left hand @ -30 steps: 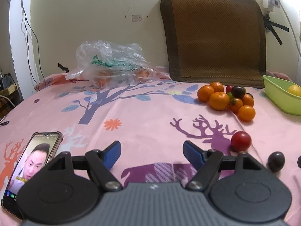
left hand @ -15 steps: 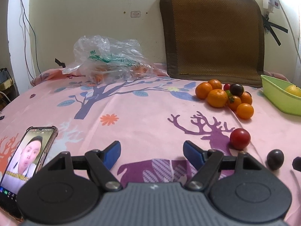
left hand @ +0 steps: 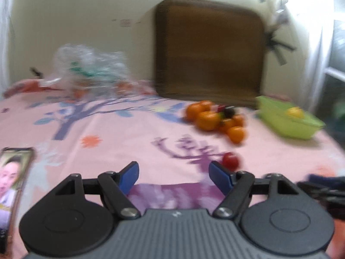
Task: Organize fruits
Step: 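Grasp the red cherry tomato with the left gripper while the right grasps the dark purple tomato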
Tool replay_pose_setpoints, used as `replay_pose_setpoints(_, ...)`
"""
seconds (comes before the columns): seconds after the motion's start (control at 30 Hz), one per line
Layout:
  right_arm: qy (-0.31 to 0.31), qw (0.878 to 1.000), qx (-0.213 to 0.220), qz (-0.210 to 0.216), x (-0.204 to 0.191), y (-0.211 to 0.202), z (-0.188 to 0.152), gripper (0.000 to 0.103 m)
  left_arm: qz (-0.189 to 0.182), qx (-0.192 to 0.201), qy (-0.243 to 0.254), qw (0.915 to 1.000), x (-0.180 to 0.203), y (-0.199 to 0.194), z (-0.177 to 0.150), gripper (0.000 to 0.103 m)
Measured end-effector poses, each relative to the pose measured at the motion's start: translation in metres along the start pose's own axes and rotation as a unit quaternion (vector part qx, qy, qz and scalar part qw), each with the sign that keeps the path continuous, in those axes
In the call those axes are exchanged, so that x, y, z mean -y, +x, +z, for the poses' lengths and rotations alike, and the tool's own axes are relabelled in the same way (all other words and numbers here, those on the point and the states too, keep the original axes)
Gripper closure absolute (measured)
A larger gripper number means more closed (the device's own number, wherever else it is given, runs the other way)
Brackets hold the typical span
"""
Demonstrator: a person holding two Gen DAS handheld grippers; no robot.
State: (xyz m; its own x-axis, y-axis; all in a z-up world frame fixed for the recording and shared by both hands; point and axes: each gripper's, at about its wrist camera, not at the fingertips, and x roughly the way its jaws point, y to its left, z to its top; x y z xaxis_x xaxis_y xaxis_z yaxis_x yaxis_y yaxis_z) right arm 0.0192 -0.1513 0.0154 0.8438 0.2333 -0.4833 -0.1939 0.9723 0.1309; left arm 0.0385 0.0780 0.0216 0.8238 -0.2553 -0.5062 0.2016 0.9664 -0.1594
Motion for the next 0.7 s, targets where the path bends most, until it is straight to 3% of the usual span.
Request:
replay_pose_setpoints(0.13, -0.028, 0.999, -0.004, 0.028, -0.013, 0.005, 0.005, 0.062, -0.053, 0.005, 0.023, 0.9983, 0.013, -0.005, 0.008, 0.037)
replay_pose_setpoints(0.3, -0.04, 0.998, -0.026, 0.046, -0.021, 0.019, 0.009, 0.062, -0.088, -0.028, 0.034, 0.9951, 0.026, 0.02, 0.019, 0.04)
replay_pose_setpoints(0.4, -0.039, 0.997, -0.039, 0.052, -0.023, 0.027, 0.012, 0.062, -0.09, -0.043, 0.052, 0.9936, 0.036, 0.039, 0.022, 0.042)
replay_pose_setpoints(0.5, -0.038, 0.997, -0.049, 0.052, -0.025, 0.034, 0.013, 0.062, -0.091, -0.065, 0.059, 0.9919, 0.041, 0.056, 0.021, 0.055)
replay_pose_setpoints(0.6, -0.048, 0.996, -0.048, 0.055, -0.025, 0.036, 0.014, 0.069, -0.082, -0.077, 0.056, 0.992, 0.042, 0.067, 0.015, 0.071)
replay_pose_setpoints(0.63, -0.049, 0.996, -0.048, 0.064, -0.025, 0.035, 0.013, 0.075, -0.083, -0.077, 0.058, 0.9919, 0.041, 0.067, 0.014, 0.072)
replay_pose_setpoints(0.7, -0.054, 0.996, -0.044, 0.063, -0.025, 0.032, 0.013, 0.075, -0.085, -0.076, 0.046, 0.9925, 0.04, 0.064, 0.013, 0.072)
